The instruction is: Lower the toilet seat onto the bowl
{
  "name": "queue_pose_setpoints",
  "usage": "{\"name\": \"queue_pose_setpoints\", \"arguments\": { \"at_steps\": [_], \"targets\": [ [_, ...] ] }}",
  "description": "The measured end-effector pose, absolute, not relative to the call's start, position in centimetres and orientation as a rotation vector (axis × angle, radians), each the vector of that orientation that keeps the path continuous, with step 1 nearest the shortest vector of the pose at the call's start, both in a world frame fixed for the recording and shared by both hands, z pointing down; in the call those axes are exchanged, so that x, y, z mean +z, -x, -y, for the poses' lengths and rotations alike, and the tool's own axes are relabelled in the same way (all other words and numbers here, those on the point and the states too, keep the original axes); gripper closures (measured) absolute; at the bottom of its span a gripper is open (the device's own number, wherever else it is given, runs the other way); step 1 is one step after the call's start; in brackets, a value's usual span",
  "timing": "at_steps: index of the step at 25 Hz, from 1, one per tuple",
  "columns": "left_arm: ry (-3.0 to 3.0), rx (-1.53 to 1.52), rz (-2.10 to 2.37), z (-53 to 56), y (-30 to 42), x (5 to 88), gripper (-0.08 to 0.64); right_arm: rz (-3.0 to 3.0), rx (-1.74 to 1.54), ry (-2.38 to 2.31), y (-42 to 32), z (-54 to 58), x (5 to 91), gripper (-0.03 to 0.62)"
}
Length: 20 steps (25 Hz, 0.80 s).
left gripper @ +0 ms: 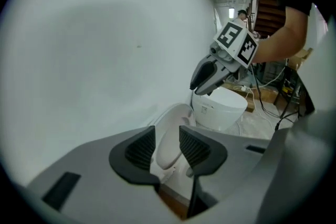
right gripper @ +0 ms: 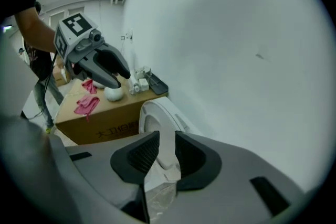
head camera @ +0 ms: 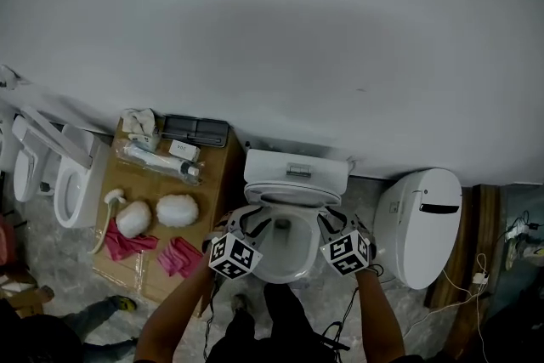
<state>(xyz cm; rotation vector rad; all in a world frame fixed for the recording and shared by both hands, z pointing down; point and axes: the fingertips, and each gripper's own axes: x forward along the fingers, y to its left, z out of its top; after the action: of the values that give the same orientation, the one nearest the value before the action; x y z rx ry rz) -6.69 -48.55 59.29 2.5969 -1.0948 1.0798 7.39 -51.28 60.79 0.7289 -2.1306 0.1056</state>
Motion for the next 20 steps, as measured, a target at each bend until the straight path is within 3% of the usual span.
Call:
{"name": "queue_pose_setpoints", "arguments": {
  "at_steps": [10,20],
  "targets": [
    [-2.627,1.408,0.986,54.8,6.1,66.0,0.411,1.994,-0.038,-0.579,-7.9,55.2,67.3,0.472],
    [-2.622,1.494,0.928,55.4,5.9,68.1,0.413,1.949,-0.106,-0.505,-7.7,55.9,69.4,0.482]
  ]
}}
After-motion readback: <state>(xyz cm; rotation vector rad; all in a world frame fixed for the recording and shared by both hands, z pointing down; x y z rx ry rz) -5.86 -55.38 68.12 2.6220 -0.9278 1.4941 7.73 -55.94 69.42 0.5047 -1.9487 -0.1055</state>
